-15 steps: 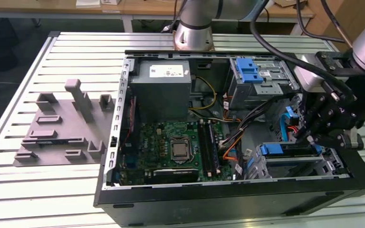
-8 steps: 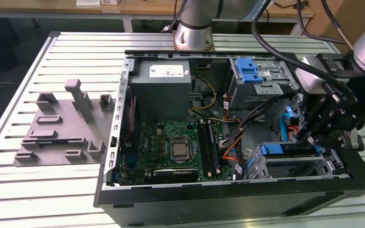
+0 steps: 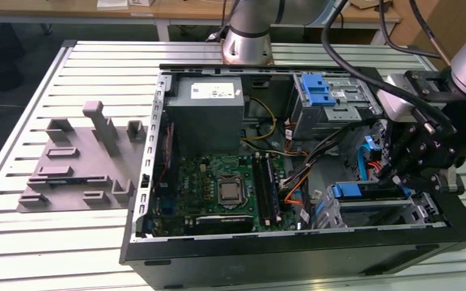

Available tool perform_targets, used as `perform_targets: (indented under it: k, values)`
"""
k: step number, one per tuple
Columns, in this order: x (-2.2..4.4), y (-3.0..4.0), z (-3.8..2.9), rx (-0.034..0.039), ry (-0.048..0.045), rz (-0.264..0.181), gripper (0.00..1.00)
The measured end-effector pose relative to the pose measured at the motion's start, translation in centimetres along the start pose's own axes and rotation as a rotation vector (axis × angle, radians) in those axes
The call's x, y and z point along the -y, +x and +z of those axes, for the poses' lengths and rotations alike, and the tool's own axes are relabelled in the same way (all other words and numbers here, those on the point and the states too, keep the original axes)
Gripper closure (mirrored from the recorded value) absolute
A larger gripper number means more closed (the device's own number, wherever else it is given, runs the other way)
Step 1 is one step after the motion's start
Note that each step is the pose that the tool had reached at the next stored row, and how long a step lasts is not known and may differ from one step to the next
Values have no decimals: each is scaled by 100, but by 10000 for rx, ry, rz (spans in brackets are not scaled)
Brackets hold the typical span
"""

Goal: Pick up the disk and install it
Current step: 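Insert the first disk wire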

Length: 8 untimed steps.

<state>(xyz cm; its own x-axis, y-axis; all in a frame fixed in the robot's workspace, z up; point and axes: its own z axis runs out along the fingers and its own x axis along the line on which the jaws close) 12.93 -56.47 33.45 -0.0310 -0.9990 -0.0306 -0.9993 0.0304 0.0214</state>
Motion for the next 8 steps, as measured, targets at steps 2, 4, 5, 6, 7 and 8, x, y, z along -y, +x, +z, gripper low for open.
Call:
perform_targets:
  k: [2, 4, 5, 6, 7, 8]
  values:
    - [2, 1, 6, -1, -1, 0, 84]
    - [4, 1, 8, 1, -2, 0, 84]
    - [5, 1, 9, 2, -6, 0, 84]
    - [7, 0, 8, 2, -10, 0, 84]
    - [7, 1, 7, 4, -16, 0, 84]
    - [8, 1, 3, 7, -23, 0, 84]
